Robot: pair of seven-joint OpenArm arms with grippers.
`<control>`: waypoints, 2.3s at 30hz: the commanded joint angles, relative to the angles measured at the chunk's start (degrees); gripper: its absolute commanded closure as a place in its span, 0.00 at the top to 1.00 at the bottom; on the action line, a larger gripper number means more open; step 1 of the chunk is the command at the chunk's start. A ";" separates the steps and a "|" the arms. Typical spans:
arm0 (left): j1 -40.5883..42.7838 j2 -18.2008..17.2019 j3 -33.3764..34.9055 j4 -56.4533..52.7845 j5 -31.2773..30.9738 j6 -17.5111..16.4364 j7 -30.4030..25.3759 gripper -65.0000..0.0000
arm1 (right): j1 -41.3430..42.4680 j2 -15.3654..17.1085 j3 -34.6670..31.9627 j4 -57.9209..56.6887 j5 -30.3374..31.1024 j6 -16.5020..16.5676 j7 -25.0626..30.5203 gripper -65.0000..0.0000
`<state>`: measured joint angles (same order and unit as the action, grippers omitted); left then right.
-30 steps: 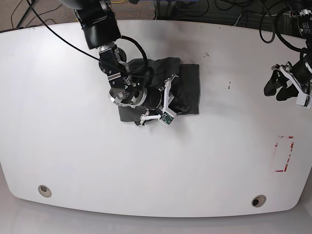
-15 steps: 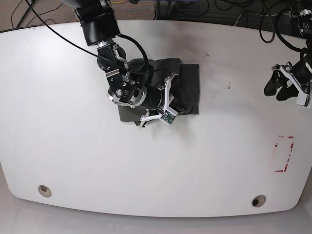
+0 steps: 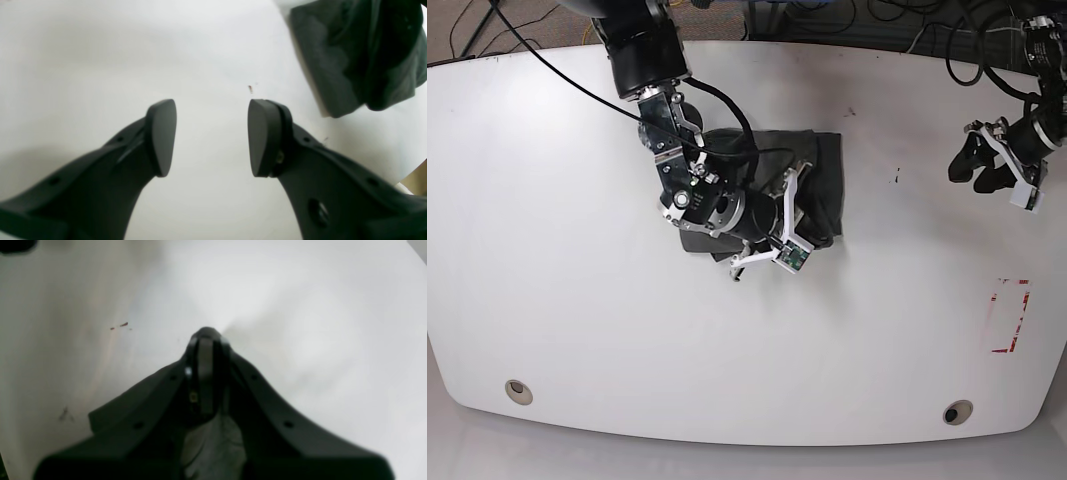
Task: Layout the t-shirt on the table in an organized manner, then fold the t-shirt properly
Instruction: 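Press and tuck the folded bundle with the right gripper to flatten it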
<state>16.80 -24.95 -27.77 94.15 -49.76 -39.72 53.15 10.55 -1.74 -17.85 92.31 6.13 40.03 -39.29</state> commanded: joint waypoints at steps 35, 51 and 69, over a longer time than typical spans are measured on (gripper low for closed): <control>-0.31 3.63 2.41 1.02 3.30 -0.28 -0.97 0.49 | 4.00 -7.26 -0.13 -10.95 0.77 -5.53 11.20 0.51; -0.84 3.72 11.46 4.71 3.30 -0.28 -0.97 0.49 | 0.75 -2.00 0.22 4.08 1.12 -13.26 7.60 0.70; -1.81 3.37 11.55 8.84 3.38 -0.23 -0.97 0.49 | -12.88 4.51 0.04 8.57 1.03 -5.79 1.53 0.41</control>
<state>15.42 -20.97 -15.55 102.13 -44.99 -39.86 53.23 -3.36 2.81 -18.00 101.58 6.94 34.35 -39.46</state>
